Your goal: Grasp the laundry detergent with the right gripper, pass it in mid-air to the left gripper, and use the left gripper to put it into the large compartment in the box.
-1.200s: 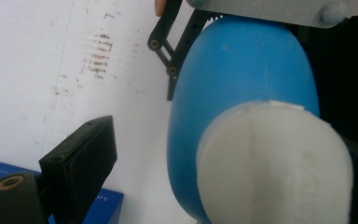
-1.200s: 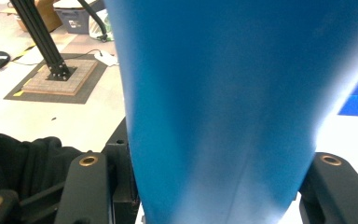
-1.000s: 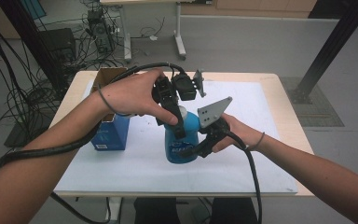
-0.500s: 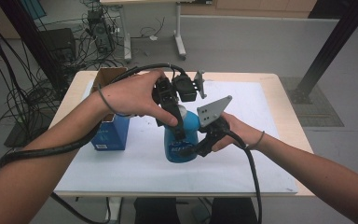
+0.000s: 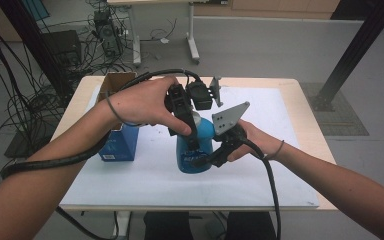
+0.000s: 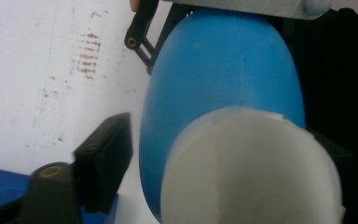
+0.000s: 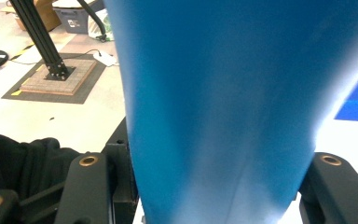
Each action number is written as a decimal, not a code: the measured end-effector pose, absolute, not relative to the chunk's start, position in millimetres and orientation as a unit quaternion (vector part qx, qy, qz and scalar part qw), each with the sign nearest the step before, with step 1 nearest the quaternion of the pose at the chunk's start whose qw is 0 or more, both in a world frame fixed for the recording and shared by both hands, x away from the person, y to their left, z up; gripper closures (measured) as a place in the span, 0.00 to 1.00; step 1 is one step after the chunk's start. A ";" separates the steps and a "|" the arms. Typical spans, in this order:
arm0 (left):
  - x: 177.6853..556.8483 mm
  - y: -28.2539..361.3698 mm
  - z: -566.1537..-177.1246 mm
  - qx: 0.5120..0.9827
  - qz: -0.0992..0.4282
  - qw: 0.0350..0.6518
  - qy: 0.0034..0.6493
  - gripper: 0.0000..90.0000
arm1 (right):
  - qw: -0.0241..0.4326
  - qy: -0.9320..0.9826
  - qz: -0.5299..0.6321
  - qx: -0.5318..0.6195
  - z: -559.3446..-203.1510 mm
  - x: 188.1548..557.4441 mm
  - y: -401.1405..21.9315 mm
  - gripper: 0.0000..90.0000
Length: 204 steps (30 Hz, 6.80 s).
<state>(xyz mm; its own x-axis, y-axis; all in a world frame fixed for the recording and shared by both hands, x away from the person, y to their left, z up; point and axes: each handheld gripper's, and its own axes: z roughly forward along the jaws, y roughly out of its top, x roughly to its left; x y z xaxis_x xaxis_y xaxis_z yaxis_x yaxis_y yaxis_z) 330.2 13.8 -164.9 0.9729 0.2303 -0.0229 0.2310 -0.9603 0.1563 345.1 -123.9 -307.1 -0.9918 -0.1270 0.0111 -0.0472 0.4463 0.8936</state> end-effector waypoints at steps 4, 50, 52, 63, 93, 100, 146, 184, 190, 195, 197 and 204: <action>330.0 14.4 -164.4 0.990 -0.005 0.077 0.118 0.38 | 0.037 -0.849 -0.524 0.049 -307.1 345.4 -124.1 0.47; 325.8 13.2 -162.0 0.989 -0.003 0.077 0.128 0.41 | 0.034 -0.847 -0.529 0.050 -305.3 344.8 -124.2 0.47; 325.9 13.2 -162.2 0.989 -0.003 0.076 0.130 0.41 | 0.035 -0.847 -0.529 0.049 -305.6 344.7 -124.4 0.46; 325.2 13.2 -161.3 0.988 0.001 0.078 0.131 0.41 | 0.034 -0.846 -0.530 0.050 -305.0 345.5 -124.5 0.47; 325.7 9.8 -161.9 0.989 0.003 0.066 0.133 0.42 | 0.041 -0.839 -0.540 0.044 -308.8 346.8 -124.0 0.46; 325.5 8.5 -161.5 0.989 0.004 0.064 0.135 0.42 | 0.043 -0.836 -0.546 0.041 -310.5 346.6 -124.0 0.46; 330.0 16.9 -152.1 0.986 0.001 0.072 0.153 0.42 | 0.019 -0.837 -0.547 -0.018 -305.1 351.5 -161.8 0.04; 352.2 41.3 -137.9 0.969 0.011 0.058 0.242 0.42 | -0.055 -0.947 -0.283 -0.140 -322.7 360.2 -246.1 0.05; 357.1 50.0 -130.5 0.960 0.015 0.057 0.274 0.42 | -0.055 -0.958 -0.234 -0.157 -325.1 361.6 -249.8 0.05; 359.5 55.9 -122.0 0.952 0.023 0.052 0.302 0.42 | -0.048 -0.964 -0.208 -0.161 -325.7 361.3 -250.8 0.06; 360.5 57.5 -119.5 0.950 0.025 0.053 0.308 0.42 | -0.047 -0.964 -0.204 -0.165 -326.0 361.2 -250.8 0.05; 367.2 68.5 -101.7 0.938 0.033 0.054 0.342 0.42 | -0.041 -0.968 -0.177 -0.171 -329.3 362.6 -251.0 0.05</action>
